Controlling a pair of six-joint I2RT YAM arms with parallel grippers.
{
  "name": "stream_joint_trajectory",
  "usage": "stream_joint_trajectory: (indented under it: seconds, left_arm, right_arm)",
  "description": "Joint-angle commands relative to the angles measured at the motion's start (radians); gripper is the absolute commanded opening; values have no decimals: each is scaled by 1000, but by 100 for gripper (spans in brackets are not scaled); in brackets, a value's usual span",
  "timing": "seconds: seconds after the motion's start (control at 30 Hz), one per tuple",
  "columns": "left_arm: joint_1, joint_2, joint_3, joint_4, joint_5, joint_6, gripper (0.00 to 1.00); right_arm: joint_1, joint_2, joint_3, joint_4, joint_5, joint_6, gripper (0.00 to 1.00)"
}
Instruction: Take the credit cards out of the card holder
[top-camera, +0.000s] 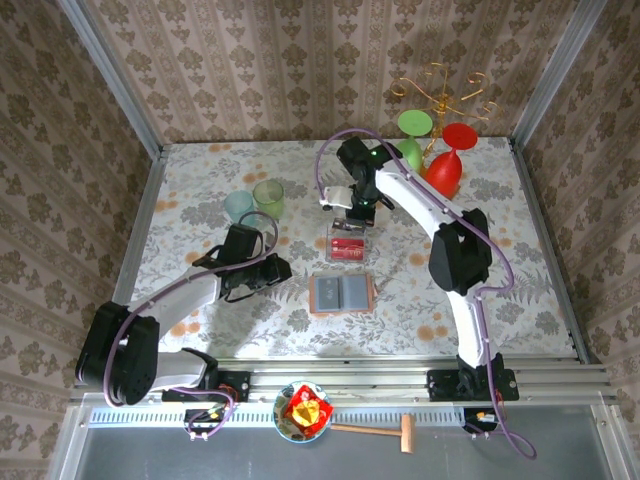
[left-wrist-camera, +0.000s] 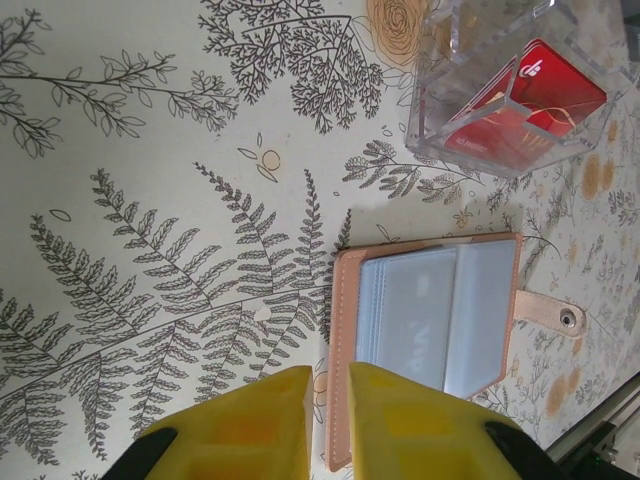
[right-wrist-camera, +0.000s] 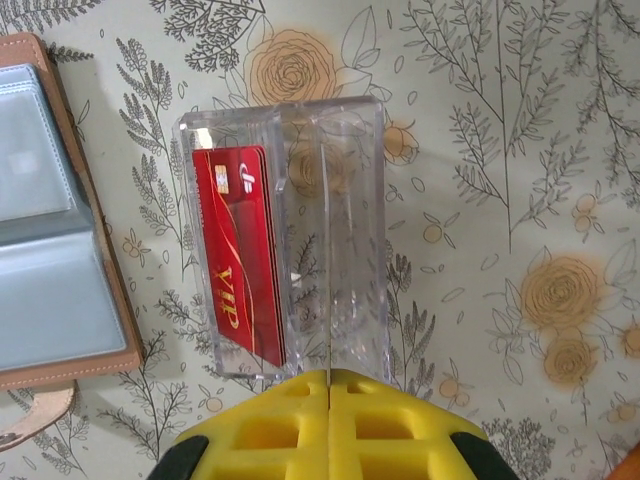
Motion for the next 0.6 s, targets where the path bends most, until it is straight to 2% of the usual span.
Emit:
stream_joint_trajectory:
  seconds: [0.0, 0.57]
  left_arm:
    - [6, 12, 21, -11, 5, 12, 17]
    - [6, -10, 12, -39, -5, 5, 20]
  right_arm:
    - [-6, 51, 60, -104, -43, -35, 0]
    - [-4, 157, 103, -156, -107, -46, 2]
